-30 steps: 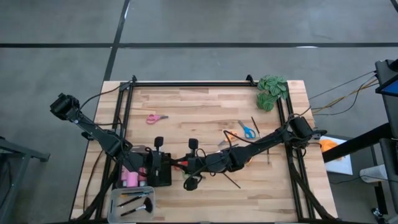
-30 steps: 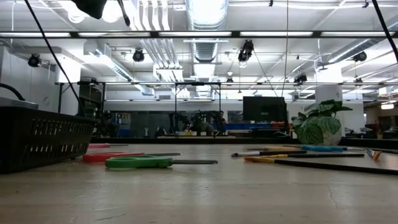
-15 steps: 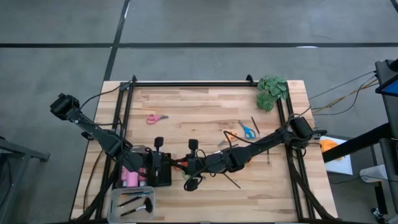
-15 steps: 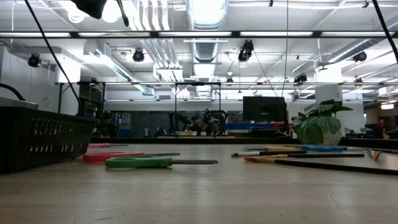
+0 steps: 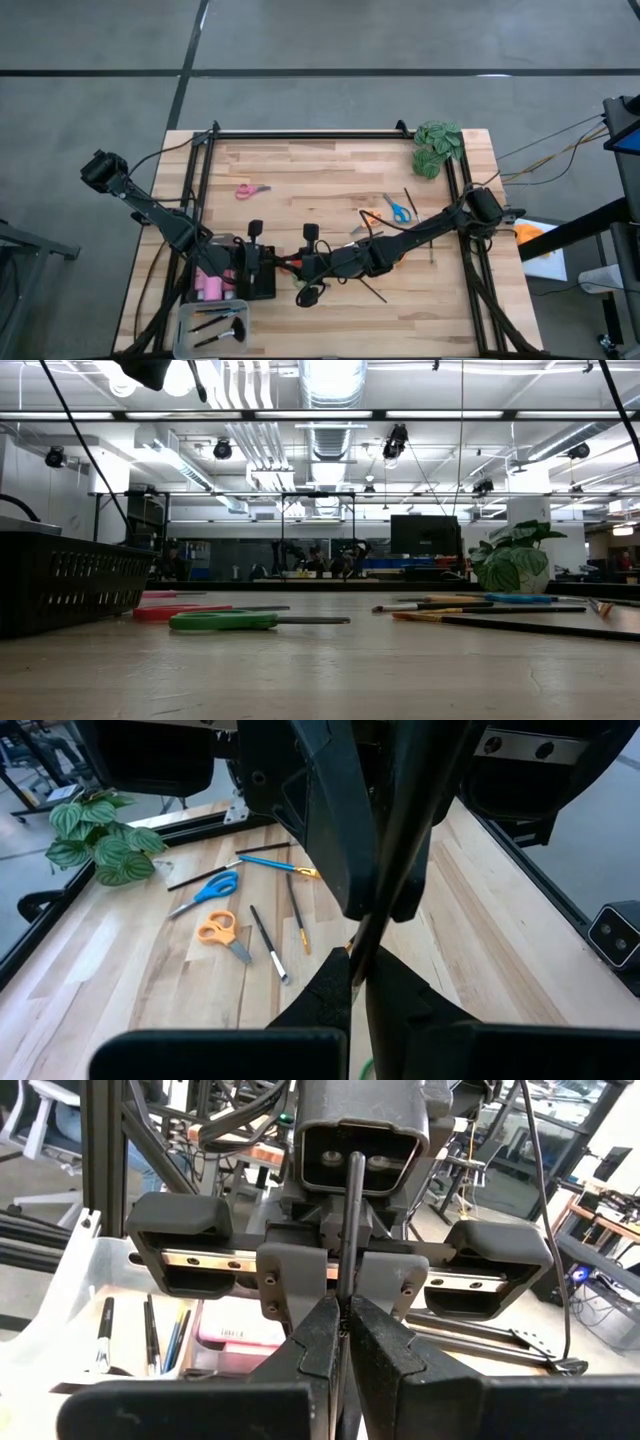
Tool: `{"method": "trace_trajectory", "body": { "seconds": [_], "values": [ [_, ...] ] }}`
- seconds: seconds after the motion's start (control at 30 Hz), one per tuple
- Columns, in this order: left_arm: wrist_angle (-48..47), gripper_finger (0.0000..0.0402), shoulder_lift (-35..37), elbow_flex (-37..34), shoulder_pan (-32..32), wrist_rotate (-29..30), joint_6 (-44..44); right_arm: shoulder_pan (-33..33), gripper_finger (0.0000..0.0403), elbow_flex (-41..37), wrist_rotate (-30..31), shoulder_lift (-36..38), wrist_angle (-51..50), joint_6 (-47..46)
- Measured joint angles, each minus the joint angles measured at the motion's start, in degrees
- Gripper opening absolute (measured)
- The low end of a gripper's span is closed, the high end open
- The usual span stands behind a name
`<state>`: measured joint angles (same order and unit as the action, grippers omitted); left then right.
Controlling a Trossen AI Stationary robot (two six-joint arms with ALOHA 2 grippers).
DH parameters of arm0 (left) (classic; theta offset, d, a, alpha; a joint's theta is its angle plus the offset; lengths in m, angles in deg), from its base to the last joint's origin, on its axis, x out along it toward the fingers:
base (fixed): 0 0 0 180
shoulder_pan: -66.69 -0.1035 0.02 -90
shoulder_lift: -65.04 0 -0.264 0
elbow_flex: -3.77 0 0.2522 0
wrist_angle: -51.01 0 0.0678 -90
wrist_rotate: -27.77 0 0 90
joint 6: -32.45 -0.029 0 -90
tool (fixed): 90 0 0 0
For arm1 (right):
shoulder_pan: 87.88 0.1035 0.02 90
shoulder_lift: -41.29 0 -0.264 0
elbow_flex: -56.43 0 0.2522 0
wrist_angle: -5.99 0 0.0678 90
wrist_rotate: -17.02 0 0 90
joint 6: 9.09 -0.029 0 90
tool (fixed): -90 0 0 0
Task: Pick & Place Paint Supplies
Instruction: Put the silver paint brush into the transparent bin
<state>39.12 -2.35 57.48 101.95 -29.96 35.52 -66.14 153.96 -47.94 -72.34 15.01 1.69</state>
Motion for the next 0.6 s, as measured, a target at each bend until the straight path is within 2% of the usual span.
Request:
{"method": "trace_trajectory", "body": {
  "seconds": [0.6],
  "values": [
    [0.02,0.0008,0.00,0.00,0.00,0.04,0.13,-0.02,0.0018,0.00,0.04,-0.02,0.11,-2.23]
  ]
}}
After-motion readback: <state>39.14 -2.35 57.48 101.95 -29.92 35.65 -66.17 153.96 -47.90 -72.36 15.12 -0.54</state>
